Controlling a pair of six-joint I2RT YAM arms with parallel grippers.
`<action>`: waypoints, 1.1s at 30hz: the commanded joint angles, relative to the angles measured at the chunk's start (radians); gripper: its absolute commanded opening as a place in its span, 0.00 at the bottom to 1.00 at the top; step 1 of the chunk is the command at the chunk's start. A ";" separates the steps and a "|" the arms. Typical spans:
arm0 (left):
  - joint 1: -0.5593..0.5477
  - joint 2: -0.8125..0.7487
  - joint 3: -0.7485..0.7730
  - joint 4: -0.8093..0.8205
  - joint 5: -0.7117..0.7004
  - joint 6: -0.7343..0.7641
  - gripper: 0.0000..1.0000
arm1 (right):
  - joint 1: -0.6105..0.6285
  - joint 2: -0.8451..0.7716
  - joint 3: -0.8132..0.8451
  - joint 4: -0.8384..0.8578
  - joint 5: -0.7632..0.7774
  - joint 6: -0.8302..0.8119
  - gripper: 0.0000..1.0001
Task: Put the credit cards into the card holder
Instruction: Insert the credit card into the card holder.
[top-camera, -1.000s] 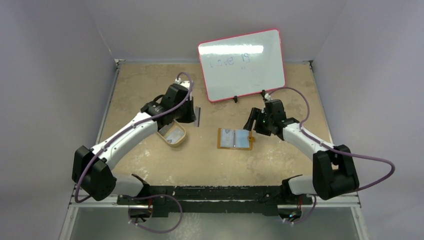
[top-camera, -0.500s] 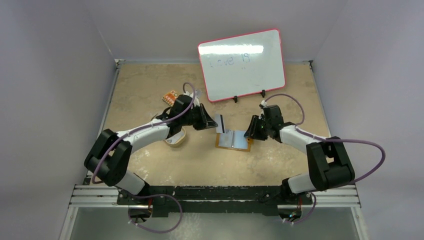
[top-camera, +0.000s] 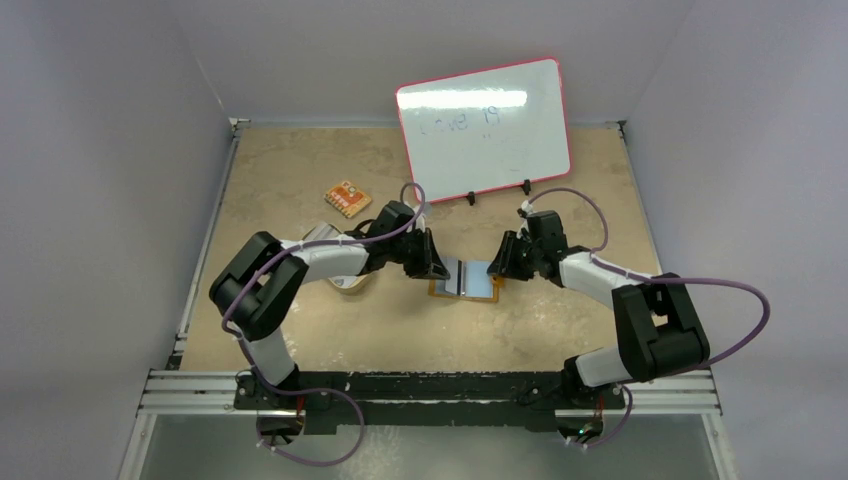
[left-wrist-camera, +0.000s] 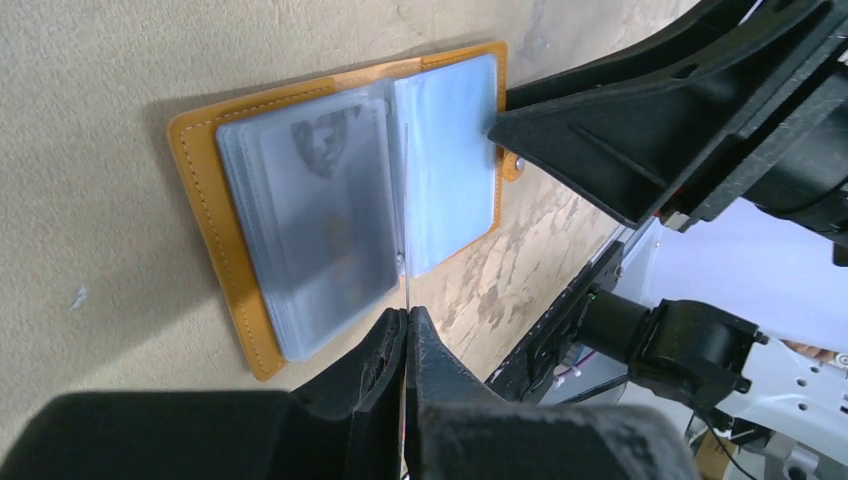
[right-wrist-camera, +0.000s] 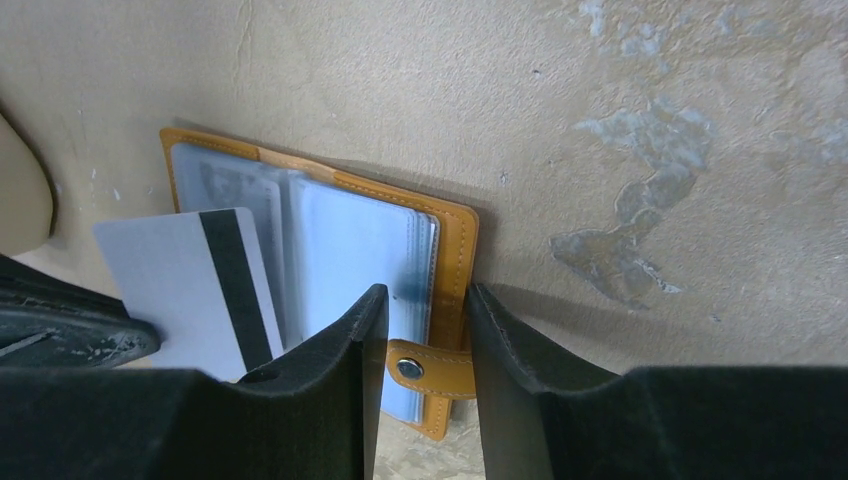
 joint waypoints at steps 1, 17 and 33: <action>-0.001 0.040 0.056 -0.008 0.059 0.063 0.00 | -0.002 -0.001 -0.012 0.026 -0.030 -0.022 0.38; -0.008 0.106 0.083 -0.019 0.084 0.110 0.00 | -0.002 0.005 -0.021 0.031 -0.047 -0.026 0.38; -0.007 0.047 0.152 -0.158 0.043 0.178 0.00 | -0.002 0.005 -0.018 0.030 -0.051 -0.026 0.39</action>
